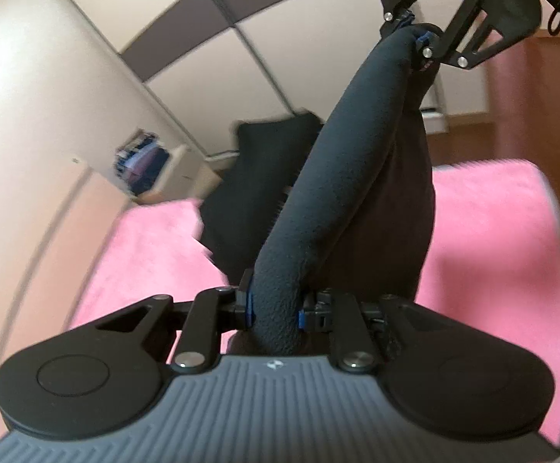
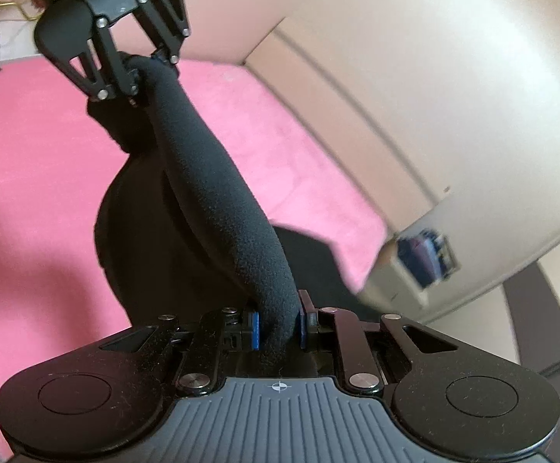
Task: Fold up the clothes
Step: 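Lower the held shirt onto the top of the clothes stack with both grippers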
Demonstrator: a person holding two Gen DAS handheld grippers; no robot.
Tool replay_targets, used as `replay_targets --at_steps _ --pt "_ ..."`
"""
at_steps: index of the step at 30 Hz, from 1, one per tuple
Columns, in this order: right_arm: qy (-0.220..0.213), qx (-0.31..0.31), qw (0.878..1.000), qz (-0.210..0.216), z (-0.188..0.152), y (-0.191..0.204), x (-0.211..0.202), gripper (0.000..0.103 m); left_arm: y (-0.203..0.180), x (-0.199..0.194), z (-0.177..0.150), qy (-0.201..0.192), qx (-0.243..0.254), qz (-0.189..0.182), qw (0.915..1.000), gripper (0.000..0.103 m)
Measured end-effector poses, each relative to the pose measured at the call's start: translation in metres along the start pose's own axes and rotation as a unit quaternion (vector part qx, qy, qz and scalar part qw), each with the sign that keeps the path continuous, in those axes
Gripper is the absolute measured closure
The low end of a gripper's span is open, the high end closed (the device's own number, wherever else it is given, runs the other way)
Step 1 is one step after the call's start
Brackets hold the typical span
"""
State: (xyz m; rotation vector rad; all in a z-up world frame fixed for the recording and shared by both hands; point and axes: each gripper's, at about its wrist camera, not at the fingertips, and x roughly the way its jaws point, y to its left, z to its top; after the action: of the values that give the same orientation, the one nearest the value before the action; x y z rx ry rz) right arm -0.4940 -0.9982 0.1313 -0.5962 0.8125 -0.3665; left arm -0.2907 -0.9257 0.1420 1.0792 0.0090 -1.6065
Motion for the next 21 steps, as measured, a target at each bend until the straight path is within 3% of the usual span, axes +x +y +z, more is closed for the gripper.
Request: replay_targets --at_steps 5,8,10,12,17,21 --pt "-0.058 -0.034 0.994 -0.081 0.006 -0.124 0.047 0.087 0.071 0.066 0.086 -0.024 0.0 0.096 0.9951 0.086" --pt "-0.089 -0.062 0.983 -0.148 -0.003 -0.157 0.073 0.087 0.096 0.104 0.119 -0.053 0.024 0.164 0.9847 0.086" --pt "-0.094 -0.075 0.977 -0.173 -0.026 -0.152 0.1 0.087 0.094 0.141 0.12 -0.059 0.047 0.185 0.9798 0.086" --pt "-0.074 -0.087 0.979 -0.169 -0.058 -0.13 0.141 0.087 0.08 0.192 0.108 -0.041 0.051 0.172 0.983 0.086" --pt "0.04 -0.128 0.989 -0.061 -0.132 -0.06 0.233 0.087 -0.006 0.332 0.042 0.066 0.104 0.088 0.9884 0.084" --pt "0.031 -0.112 0.991 -0.066 -0.148 -0.055 0.233 0.087 -0.035 0.345 0.026 0.054 0.136 0.124 0.9814 0.086"
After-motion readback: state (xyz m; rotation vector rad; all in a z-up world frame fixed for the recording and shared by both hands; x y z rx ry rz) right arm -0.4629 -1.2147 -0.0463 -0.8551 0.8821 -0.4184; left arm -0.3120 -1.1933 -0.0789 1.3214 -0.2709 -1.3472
